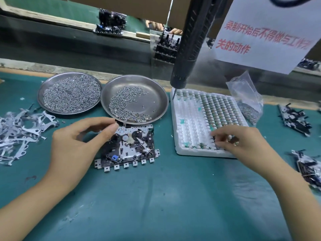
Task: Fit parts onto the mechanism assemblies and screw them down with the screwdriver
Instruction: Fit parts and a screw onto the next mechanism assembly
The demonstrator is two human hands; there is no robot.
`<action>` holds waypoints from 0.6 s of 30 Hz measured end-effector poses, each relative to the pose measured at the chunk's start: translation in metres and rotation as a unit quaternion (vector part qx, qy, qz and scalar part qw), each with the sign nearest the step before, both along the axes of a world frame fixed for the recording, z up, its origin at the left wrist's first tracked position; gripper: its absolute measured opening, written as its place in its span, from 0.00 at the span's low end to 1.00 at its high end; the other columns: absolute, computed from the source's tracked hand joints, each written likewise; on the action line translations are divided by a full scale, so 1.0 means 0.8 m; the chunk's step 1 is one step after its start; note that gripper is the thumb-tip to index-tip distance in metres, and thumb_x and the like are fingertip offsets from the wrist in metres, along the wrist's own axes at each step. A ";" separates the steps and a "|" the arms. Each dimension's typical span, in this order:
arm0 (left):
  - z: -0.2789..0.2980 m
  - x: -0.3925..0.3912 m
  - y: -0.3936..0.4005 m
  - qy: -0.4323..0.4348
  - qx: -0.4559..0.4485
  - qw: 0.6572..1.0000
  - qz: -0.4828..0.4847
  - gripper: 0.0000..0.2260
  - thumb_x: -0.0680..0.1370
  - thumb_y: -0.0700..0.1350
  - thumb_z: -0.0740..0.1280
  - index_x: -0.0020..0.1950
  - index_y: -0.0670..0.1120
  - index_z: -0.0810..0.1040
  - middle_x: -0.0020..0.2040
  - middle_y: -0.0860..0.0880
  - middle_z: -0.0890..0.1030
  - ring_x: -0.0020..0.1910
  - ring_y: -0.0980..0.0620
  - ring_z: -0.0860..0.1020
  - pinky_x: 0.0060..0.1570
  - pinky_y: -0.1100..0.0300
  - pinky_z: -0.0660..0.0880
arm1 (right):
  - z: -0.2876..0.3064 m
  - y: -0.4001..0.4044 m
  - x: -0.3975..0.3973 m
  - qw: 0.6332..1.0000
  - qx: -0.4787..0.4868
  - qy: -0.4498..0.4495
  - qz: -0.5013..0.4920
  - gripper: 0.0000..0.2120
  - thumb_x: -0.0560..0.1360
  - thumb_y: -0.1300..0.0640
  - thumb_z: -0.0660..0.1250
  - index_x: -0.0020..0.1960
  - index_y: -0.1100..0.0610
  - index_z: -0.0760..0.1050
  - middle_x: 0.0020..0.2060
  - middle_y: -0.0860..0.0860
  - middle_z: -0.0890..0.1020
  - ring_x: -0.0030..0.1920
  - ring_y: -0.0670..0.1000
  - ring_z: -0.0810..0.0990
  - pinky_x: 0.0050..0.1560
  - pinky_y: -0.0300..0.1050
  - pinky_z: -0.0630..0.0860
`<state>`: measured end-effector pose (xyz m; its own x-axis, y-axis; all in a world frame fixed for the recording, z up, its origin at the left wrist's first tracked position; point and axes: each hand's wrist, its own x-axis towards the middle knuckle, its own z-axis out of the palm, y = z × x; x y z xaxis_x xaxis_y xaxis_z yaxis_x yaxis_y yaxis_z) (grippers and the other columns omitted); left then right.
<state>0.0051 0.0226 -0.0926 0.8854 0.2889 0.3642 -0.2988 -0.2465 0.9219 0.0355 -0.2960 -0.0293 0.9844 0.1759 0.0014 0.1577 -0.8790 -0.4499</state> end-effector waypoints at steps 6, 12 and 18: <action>-0.002 0.000 0.000 0.000 0.011 1.000 -0.007 0.09 0.69 0.47 0.74 0.46 0.60 0.83 0.43 0.59 0.84 0.41 0.57 0.81 0.51 0.64 0.77 | -0.008 0.014 -0.010 0.984 -0.165 -0.056 0.040 0.19 0.74 0.70 0.63 0.61 0.55 0.77 0.47 0.50 0.78 0.52 0.54 0.76 0.46 0.51 0.74; -0.002 -0.001 -0.001 -0.015 0.029 0.999 -0.020 0.09 0.69 0.50 0.73 0.46 0.65 0.83 0.43 0.60 0.84 0.42 0.57 0.81 0.51 0.66 0.75 | -0.011 0.018 -0.012 0.971 -0.229 -0.057 0.029 0.26 0.67 0.75 0.59 0.62 0.58 0.73 0.52 0.53 0.78 0.54 0.57 0.77 0.43 0.49 0.73; -0.001 -0.003 -0.008 -0.034 0.054 0.997 -0.036 0.08 0.69 0.47 0.72 0.47 0.57 0.83 0.44 0.60 0.83 0.42 0.61 0.80 0.51 0.68 0.73 | -0.006 0.035 -0.015 0.986 0.119 -0.119 0.000 0.13 0.73 0.74 0.66 0.42 0.58 0.80 0.41 0.52 0.79 0.40 0.50 0.82 0.40 0.32 0.75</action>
<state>0.0029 0.0163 -0.0931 0.8744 0.1804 0.4504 -0.3810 -0.3195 0.8676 0.0231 -0.2683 -0.0338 0.9509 0.1436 0.2740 0.2847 -0.7528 -0.5934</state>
